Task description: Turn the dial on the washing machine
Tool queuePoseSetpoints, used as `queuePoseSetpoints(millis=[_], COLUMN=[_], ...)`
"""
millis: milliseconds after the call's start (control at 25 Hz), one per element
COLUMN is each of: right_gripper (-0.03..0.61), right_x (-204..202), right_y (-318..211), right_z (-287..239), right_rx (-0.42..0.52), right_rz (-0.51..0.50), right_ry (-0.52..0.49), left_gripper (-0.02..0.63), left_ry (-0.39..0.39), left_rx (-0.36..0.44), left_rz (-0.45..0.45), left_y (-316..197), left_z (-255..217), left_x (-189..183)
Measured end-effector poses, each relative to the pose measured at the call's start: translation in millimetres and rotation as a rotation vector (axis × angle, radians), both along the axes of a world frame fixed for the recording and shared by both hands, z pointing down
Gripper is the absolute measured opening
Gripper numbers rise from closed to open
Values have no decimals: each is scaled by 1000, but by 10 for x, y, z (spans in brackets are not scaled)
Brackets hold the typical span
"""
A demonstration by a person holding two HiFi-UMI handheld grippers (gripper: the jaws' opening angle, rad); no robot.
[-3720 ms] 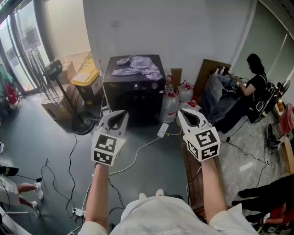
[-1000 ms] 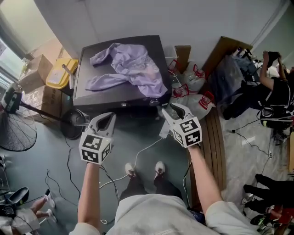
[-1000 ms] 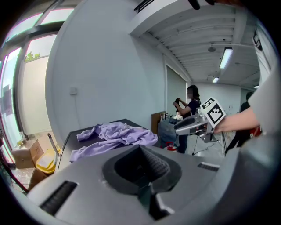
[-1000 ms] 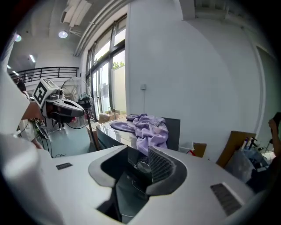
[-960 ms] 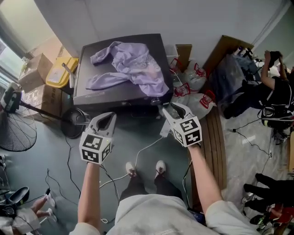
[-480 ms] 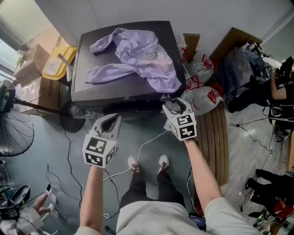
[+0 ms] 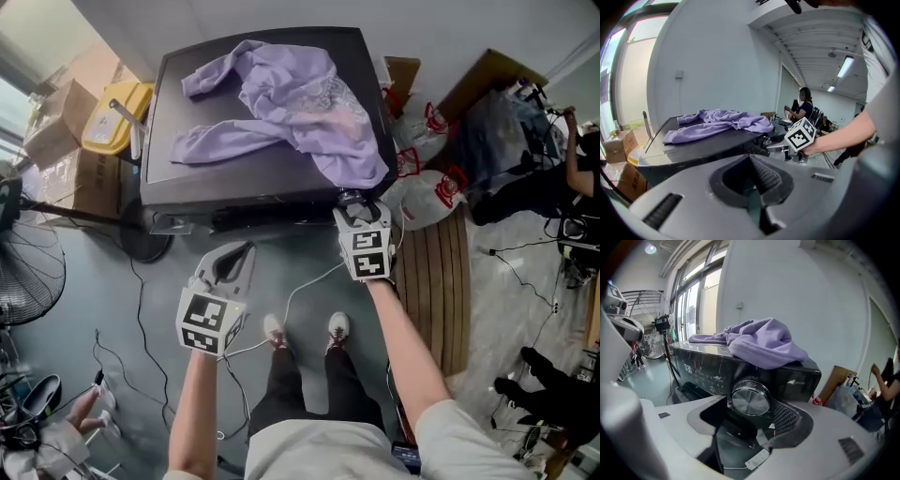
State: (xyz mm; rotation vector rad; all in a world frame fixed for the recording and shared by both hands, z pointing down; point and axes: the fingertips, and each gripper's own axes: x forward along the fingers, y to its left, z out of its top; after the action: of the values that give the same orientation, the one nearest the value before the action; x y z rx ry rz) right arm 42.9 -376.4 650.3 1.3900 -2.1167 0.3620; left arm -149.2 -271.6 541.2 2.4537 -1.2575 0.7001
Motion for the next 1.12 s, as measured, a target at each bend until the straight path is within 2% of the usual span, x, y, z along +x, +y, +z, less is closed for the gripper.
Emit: queuePoseSetpoints(millis=[160,360,880,960,1120], right_gripper=[284,284,284,284,307], right_x=[42,64,100,86,40], right_y=[-59,-64,-105,-99,-61], right_z=[0,23,38,25,14], right_rx=[-9,-51,-190,-168,-62], right_rz=[60,86,200,174,80], right_ry=[-61,-142,-523,-463,-151], left_gripper=[9,9,9,9,9], left_ry=[-3,-8,-8,-8,-15], left_rx=[-14,-12,-4,-4,5], left_rz=[-13,-1,17,19,13], left_y=[45,60,52,58,73], left_z=[64,85,80,76,57], left_x=[-60,-13,85,99,96])
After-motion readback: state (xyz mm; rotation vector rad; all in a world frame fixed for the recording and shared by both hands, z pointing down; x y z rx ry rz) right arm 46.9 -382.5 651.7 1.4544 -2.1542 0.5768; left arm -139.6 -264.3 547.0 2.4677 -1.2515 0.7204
